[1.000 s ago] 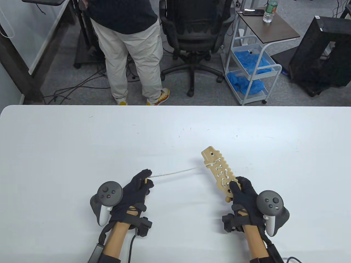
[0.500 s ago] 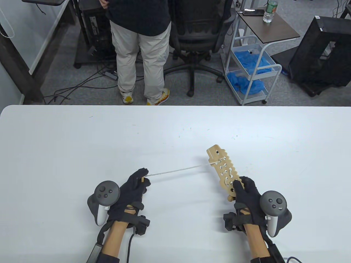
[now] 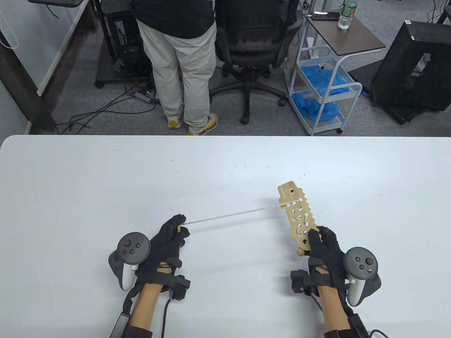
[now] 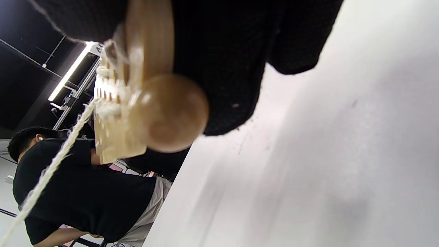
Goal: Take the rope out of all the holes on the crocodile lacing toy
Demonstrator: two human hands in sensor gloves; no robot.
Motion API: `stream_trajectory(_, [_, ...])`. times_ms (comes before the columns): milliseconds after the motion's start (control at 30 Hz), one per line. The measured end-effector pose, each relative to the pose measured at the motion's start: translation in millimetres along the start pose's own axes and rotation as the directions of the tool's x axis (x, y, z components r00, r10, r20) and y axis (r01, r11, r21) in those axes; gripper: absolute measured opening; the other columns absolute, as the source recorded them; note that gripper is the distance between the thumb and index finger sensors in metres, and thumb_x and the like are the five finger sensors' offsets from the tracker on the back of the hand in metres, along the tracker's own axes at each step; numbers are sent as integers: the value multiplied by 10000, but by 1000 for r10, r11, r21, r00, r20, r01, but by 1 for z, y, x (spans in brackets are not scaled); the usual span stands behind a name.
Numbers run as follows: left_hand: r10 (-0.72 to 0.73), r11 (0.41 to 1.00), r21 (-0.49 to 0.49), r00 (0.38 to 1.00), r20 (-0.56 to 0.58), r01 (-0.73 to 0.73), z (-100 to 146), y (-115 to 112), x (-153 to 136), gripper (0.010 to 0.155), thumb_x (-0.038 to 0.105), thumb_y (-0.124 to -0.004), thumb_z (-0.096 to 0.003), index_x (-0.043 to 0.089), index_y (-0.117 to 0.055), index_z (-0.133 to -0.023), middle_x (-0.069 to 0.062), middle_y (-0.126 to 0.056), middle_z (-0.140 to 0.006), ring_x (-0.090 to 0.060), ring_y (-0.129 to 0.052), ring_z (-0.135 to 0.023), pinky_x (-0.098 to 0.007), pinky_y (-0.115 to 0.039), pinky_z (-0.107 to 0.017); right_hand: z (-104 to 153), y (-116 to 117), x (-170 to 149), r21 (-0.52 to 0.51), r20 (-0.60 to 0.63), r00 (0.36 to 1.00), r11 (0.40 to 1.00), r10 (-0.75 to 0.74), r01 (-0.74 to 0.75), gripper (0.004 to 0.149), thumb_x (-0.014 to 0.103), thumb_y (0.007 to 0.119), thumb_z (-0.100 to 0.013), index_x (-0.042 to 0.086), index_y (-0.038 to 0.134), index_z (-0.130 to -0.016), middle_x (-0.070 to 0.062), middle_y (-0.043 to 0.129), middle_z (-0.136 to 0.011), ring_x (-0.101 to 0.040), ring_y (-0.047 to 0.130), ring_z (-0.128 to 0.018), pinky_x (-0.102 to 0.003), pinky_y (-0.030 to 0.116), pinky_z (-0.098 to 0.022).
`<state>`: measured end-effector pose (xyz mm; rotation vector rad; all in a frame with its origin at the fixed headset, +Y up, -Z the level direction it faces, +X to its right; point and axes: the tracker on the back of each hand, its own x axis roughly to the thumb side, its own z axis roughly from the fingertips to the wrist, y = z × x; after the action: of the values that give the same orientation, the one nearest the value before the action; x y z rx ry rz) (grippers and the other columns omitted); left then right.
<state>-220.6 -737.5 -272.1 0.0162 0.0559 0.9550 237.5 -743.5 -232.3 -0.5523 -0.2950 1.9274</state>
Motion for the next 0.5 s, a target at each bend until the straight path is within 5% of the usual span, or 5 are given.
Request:
stream_trajectory(333, [-22, 999, 28, 1000, 0, 22, 1, 3, 0, 548, 296, -827, -482, 429, -717, -1002, 79, -1026, -820, -149, -1015, -642, -530, -786, -613, 1, 0, 0, 6, -4, 1000, 1000, -8, 8, 463, 433, 762, -431, 201, 746, -831, -40, 990, -637, -229, 1076, -450, -528, 801, -533])
stream_trajectory(500, [-36, 998, 43, 999, 11, 36, 1, 4, 3, 523, 380, -835, -456, 417, -750, -971, 113, -1081, -750, -119, -1043, -607, -510, -809, -604, 1, 2, 0, 22, -8, 1000, 1000, -20, 20, 465, 436, 761, -432, 201, 745, -833, -39, 989, -639, -226, 1076, -452, -525, 802, -535])
